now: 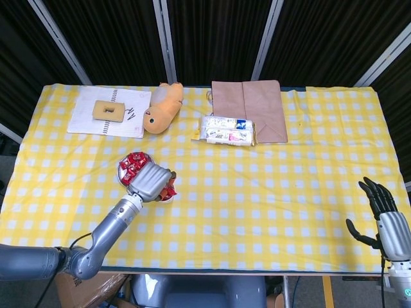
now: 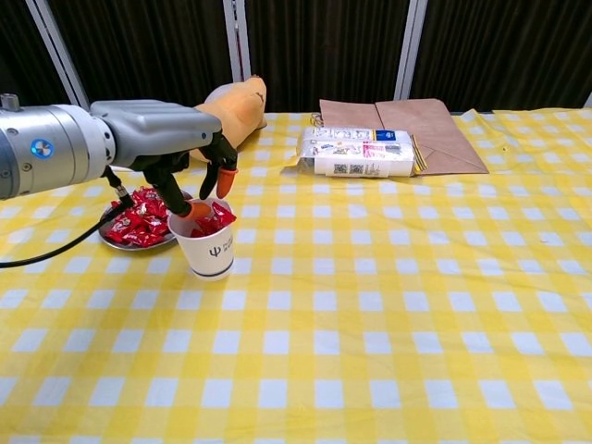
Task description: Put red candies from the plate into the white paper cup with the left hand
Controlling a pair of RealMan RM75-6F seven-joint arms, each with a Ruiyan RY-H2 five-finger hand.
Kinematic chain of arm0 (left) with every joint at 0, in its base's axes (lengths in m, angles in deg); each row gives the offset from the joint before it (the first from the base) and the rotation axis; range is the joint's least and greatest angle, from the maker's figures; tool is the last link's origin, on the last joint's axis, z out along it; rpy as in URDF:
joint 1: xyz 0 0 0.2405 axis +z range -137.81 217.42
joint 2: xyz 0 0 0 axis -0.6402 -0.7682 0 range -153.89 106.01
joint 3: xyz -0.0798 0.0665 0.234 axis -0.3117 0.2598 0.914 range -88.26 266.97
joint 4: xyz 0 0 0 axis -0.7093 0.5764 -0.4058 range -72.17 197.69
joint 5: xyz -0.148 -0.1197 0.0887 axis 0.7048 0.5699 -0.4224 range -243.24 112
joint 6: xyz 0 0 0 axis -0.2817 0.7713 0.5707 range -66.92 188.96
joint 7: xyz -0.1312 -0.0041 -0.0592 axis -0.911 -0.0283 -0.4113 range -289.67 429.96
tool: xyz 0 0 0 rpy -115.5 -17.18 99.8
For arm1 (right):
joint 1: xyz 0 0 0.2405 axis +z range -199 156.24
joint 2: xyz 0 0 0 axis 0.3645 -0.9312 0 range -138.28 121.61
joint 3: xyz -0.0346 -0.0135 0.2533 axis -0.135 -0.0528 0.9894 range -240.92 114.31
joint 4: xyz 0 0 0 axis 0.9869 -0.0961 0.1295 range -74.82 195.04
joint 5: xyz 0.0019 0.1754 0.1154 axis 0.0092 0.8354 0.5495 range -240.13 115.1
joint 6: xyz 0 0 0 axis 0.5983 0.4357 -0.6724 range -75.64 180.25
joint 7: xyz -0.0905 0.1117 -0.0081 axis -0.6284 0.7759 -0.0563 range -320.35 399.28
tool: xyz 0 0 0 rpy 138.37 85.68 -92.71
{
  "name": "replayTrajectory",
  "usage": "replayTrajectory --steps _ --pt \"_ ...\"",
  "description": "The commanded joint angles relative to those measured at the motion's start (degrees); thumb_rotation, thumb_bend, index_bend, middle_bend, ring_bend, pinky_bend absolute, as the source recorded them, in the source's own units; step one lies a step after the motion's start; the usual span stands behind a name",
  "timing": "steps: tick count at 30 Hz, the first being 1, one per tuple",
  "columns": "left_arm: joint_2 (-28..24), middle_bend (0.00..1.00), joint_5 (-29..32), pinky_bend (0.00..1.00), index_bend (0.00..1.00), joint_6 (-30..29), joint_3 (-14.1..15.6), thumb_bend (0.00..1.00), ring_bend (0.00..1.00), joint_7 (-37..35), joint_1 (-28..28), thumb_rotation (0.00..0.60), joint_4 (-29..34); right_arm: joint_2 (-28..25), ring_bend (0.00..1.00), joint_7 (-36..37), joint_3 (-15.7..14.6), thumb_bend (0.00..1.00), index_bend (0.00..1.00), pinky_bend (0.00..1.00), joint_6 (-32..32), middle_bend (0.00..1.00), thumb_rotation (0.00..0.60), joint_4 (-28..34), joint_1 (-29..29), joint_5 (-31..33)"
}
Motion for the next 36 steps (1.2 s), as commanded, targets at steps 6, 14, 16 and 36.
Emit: replayTrajectory --steps 6,14,16,36 --pt "-2.01 0.42 0.19 0.9 0.41 -0.94 -0.22 0.33 0.95 -0.94 0.59 0.6 0.85 0.07 0.0 -0.26 -0.07 0.42 0.0 0.0 -0.08 0.0 0.6 0.02 -0.05 -0.09" --pt "-3.41 0.39 0.56 0.91 0.31 -1.63 0.01 0.21 0.95 -1.53 1.42 0.6 -0.43 0.11 0.0 -0.39 -0.08 0.42 0.0 0.0 -0.03 0.0 0.6 0.0 -0.04 -0.06" --pt "-3.72 0.52 1.4 0.93 0.28 -1.54 0.44 0.16 0.97 -1.14 1.62 0.6 -1.28 0.12 0.0 -0.36 -0.09 0.42 0.0 0.0 0.01 0.0 0.6 -0.03 -0.03 -0.05" --pt "1.51 0.85 13.92 0.97 0.29 2.49 1.94 0.2 1.0 5.24 0.05 0.6 -16.13 0.07 0.0 -0.21 -0.09 0.42 0.0 0.0 0.52 0.0 0.6 0.05 0.11 0.21"
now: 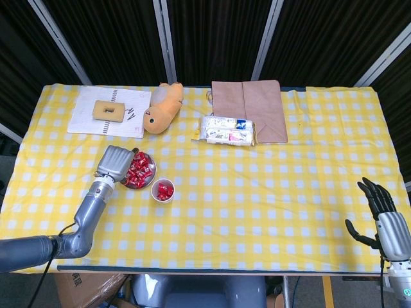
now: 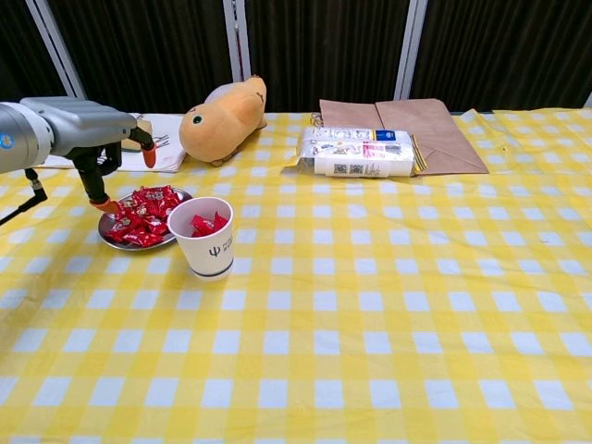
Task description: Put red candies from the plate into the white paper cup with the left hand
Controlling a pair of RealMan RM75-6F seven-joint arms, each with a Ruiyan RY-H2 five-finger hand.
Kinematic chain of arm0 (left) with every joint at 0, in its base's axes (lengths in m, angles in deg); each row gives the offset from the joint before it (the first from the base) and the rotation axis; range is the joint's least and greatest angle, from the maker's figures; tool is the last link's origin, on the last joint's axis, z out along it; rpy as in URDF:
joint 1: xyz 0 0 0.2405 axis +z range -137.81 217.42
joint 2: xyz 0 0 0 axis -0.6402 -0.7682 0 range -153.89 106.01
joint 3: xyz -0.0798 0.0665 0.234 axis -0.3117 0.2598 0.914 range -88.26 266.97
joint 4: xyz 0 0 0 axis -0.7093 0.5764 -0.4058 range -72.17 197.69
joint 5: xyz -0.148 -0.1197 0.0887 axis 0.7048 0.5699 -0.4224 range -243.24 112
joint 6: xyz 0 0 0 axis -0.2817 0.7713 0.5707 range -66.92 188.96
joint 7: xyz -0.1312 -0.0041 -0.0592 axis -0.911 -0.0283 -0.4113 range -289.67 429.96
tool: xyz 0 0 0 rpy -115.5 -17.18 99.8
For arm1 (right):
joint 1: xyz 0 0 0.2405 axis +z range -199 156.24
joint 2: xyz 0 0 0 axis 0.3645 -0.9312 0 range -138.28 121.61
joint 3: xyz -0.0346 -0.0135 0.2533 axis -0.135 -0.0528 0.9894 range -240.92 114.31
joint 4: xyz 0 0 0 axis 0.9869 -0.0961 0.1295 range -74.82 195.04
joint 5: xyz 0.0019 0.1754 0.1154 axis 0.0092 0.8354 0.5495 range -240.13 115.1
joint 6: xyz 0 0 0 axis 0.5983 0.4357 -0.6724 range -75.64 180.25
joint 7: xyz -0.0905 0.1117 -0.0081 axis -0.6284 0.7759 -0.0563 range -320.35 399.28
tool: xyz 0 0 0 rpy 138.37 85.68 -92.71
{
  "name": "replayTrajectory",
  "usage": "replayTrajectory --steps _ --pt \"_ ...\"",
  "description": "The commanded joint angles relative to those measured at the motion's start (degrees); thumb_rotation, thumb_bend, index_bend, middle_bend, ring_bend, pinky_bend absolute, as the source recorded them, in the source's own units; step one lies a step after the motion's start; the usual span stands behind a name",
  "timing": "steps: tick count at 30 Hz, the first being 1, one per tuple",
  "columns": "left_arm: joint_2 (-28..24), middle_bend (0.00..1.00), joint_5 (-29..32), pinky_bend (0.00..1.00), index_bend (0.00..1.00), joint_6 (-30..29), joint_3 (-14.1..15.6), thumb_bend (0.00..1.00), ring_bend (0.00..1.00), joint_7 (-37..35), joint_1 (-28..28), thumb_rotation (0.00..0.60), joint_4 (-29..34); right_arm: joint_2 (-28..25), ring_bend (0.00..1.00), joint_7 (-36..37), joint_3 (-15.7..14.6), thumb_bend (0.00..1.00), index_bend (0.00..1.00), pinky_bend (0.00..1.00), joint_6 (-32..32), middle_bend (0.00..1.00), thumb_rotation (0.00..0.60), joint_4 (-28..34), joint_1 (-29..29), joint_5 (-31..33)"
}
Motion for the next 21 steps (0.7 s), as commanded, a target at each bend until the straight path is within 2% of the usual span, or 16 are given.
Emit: replayTrajectory --steps 1,11,21 --pt "1.61 0.86 2.04 0.97 0.3 1.49 0.4 0.2 1.0 1.15 -0.63 0.6 -2.22 -0.01 0.0 0.05 0.01 0.42 0.0 0.0 0.01 0.0 0.6 0.01 0.01 0.01" --pt "5.3 0.87 6.02 0.97 0.33 3.03 0.49 0.25 1.0 3.49 -2.08 0.6 -7.1 -0.08 0.0 0.37 0.04 0.42 0.0 0.0 0.0 0.0 0.6 0.03 0.03 0.0" --pt "7.61 0.88 4.88 0.97 0.36 4.17 0.1 0.25 1.0 2.51 -2.52 0.6 -9.42 -0.09 0.0 0.37 0.07 0.42 0.0 0.0 -0.01 0.0 0.6 0.07 0.0 0.08"
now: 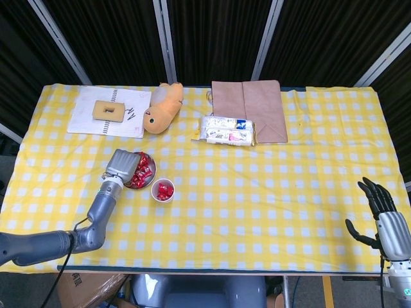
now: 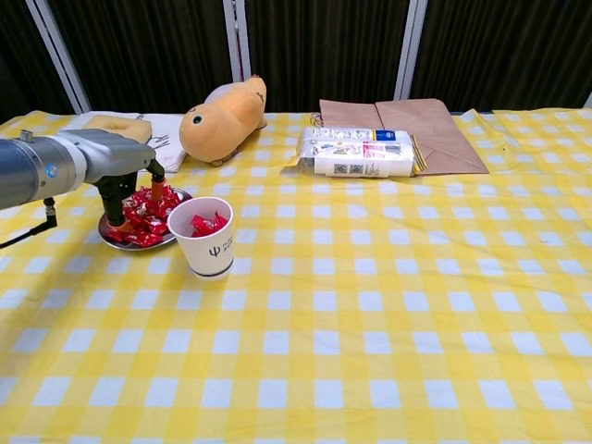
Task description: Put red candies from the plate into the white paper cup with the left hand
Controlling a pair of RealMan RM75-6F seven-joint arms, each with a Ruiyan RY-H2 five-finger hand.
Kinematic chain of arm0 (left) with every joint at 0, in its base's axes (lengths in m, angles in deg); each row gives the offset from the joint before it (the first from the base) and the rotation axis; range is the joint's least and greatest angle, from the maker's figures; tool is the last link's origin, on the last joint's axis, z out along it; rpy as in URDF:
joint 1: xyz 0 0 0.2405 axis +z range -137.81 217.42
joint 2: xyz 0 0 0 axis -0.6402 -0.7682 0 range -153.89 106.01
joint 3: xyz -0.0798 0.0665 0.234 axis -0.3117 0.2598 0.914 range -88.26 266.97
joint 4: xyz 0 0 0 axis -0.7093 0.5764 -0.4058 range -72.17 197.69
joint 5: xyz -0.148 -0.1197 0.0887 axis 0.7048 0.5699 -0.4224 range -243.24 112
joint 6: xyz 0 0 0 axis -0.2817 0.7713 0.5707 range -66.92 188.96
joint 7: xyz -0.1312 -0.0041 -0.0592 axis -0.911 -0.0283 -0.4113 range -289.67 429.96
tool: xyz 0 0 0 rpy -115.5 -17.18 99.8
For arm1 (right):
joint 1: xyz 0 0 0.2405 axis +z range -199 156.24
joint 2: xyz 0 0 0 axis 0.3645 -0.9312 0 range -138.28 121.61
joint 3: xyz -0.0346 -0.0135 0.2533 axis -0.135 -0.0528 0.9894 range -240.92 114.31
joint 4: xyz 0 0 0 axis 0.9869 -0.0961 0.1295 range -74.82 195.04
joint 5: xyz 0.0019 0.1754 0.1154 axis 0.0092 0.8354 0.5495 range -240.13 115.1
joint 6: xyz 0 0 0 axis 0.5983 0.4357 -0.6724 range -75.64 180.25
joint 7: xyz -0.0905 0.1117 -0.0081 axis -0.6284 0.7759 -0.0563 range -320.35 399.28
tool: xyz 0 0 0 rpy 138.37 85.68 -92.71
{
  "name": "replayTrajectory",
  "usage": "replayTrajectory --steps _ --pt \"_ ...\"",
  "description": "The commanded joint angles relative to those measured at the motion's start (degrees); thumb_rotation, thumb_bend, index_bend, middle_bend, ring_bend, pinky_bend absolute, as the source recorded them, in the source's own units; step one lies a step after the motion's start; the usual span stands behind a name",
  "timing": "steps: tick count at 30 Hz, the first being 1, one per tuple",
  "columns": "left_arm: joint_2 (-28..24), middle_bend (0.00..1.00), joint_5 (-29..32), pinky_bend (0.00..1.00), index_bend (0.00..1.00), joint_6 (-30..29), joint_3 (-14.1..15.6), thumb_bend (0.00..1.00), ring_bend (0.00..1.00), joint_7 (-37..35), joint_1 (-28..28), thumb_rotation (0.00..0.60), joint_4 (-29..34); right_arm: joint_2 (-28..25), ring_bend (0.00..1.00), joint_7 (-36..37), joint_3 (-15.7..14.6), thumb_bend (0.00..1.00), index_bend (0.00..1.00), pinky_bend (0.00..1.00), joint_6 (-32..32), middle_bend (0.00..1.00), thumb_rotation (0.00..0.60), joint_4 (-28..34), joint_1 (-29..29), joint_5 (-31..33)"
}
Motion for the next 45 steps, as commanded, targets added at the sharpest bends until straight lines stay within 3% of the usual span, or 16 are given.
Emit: replayTrajectory --steps 1,18,28,45 --pt "0.76 0.88 -0.62 0.97 0.36 0.3 -0.03 0.25 1.0 -0.31 -0.12 0.6 -0.6 -0.01 0.0 0.04 0.03 0.42 0.0 0.0 -0.02 0.0 0.6 0.01 -0.01 0.03" --pt "3.01 0.88 -1.66 0.97 0.32 1.73 -1.45 0.25 1.0 -1.72 -0.93 0.6 -3.74 -0.06 0.0 0.22 0.07 0.42 0.0 0.0 0.09 0.0 0.6 0.02 0.0 0.16" --pt "2.71 0.88 -0.22 0.97 0.3 5.68 -0.79 0.25 1.0 -1.54 -1.92 0.6 -4.94 -0.04 0.0 0.08 0.08 0.42 0.0 0.0 0.34 0.0 0.6 0.04 0.06 0.28" --pt "1.4 0.89 0.75 0.97 0.33 5.59 0.39 0.25 1.0 -1.62 -2.48 0.6 -3.44 -0.01 0.0 0.25 0.14 0.42 0.0 0.0 0.09 0.0 0.6 -0.05 0.01 0.18"
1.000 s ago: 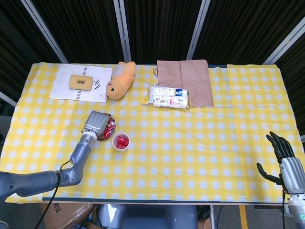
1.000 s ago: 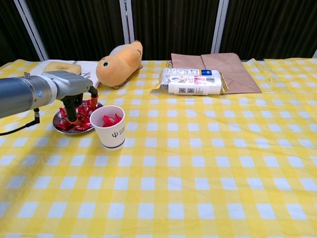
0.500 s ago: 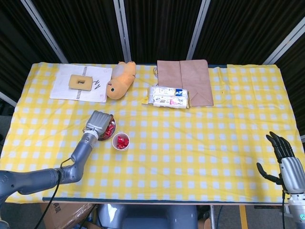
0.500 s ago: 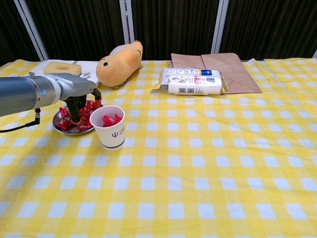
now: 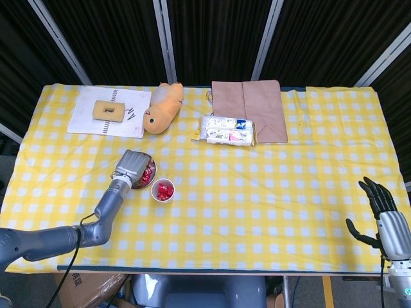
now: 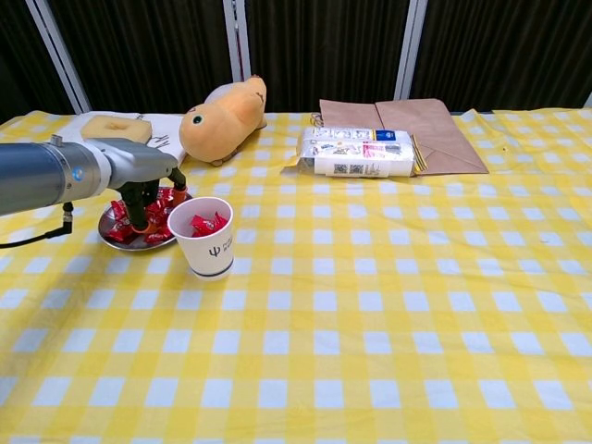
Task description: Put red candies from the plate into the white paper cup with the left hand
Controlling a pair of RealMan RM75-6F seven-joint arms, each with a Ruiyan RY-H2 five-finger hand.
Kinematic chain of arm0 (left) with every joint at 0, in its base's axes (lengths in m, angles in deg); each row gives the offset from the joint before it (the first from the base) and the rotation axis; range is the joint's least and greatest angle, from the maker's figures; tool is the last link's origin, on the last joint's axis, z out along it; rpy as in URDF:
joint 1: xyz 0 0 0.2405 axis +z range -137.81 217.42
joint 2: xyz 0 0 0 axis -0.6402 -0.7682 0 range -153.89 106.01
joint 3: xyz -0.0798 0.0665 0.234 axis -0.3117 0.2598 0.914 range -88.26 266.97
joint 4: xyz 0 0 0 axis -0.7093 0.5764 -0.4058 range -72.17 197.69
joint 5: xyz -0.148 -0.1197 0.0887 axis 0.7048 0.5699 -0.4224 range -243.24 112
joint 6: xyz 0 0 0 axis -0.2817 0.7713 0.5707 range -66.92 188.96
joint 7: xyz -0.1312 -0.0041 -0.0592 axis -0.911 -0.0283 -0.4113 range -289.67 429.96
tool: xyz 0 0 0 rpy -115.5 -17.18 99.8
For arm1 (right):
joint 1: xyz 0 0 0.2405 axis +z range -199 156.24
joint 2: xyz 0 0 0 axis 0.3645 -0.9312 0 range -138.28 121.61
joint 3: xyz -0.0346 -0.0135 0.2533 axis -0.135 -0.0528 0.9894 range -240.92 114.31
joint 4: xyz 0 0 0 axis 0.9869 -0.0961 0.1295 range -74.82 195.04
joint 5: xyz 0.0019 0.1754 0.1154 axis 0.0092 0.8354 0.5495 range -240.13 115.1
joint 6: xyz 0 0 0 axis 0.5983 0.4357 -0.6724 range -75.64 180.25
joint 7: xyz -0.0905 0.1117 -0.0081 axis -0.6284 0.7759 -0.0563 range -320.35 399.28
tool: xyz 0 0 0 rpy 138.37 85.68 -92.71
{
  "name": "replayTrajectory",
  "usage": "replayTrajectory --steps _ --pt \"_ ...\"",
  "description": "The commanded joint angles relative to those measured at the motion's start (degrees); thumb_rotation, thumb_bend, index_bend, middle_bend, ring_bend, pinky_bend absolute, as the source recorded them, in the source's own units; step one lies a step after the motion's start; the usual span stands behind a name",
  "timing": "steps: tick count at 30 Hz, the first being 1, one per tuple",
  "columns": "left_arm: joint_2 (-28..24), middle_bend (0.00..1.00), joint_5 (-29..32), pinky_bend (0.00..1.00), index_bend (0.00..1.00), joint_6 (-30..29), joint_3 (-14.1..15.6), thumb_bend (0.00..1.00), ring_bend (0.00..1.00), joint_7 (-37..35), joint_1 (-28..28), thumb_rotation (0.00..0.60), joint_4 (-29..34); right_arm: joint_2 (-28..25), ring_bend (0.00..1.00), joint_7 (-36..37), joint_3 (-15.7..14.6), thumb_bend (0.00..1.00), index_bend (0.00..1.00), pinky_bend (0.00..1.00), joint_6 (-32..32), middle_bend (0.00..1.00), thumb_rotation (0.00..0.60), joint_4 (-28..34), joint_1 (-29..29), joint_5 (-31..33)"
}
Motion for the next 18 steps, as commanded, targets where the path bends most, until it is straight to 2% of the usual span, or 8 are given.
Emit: replayTrajectory --steps 1,18 --pt "-0.36 0.89 0.32 0.97 0.33 -0.19 0.11 0.25 1.0 -0.1 0.02 0.6 0.42 0.0 0.0 0.0 0.0 0.42 0.0 0.0 0.01 0.0 0.6 0.0 0.0 0.0" --pt "-0.26 0.88 0.42 0.97 0.35 -0.26 0.87 0.26 1.0 -0.86 0.05 0.6 -0.28 0.0 0.0 -0.09 0.01 0.42 0.0 0.0 0.15 0.0 0.6 0.04 0.02 0.1"
